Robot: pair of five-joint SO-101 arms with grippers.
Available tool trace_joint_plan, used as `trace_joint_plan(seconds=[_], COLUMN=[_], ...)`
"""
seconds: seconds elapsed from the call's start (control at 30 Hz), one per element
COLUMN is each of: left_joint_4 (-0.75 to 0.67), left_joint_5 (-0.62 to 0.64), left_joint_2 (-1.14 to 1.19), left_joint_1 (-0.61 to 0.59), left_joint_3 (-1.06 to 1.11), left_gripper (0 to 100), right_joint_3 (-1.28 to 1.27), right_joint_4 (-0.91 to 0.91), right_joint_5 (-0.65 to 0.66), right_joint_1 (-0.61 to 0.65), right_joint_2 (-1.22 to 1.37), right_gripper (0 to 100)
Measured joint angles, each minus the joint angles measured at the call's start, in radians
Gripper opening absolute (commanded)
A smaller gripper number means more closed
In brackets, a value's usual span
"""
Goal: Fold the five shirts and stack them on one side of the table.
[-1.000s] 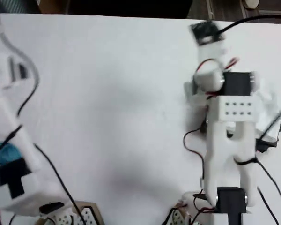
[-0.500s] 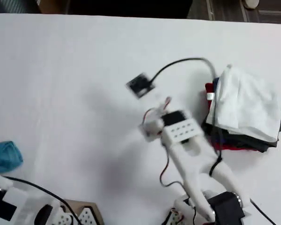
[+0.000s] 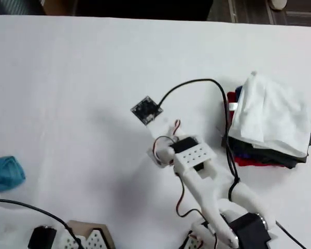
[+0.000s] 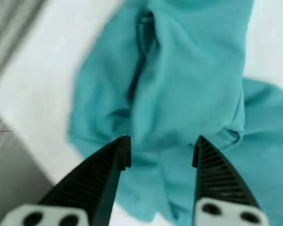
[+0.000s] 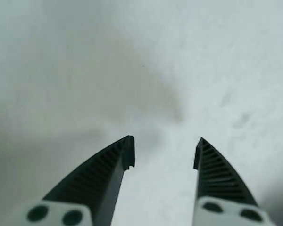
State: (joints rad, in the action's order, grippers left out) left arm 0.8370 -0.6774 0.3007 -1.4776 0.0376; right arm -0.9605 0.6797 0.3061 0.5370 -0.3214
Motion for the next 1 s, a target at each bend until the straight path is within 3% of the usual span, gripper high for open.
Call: trace_joint_plan(seconds=[0.3, 0.47, 0.67, 0.87, 1.0], left_joint_4=[0.052, 0.259, 0.540, 0.895, 0.928], left_joint_5=[0.000, 0.008, 0.137, 0.201, 0.282], left_joint_2=[0.290, 0.407, 0.454, 0.454, 0.427], left_joint_1=[0.000, 0.008, 0.054, 0.267, 0.431], left_joint_3=[-0.222, -0.430, -0.654, -0.957, -0.993], left_gripper=[23, 2, 3, 2, 2], right_joint_3=[0.000, 0.000, 0.000, 0.000, 0.000], right_joint_4=[-0.003, -0.003, -0.003, -0.003, -0.003], right_joint_5=[0.000, 0.000, 0.000, -0.014, -0.074], right_joint_1=[0.003, 0.002, 0.002, 0.002, 0.002], right_joint_2=[0.000, 0.000, 0.000, 0.000, 0.000], right_gripper=[21.2, 21.2, 21.2, 21.2, 21.2])
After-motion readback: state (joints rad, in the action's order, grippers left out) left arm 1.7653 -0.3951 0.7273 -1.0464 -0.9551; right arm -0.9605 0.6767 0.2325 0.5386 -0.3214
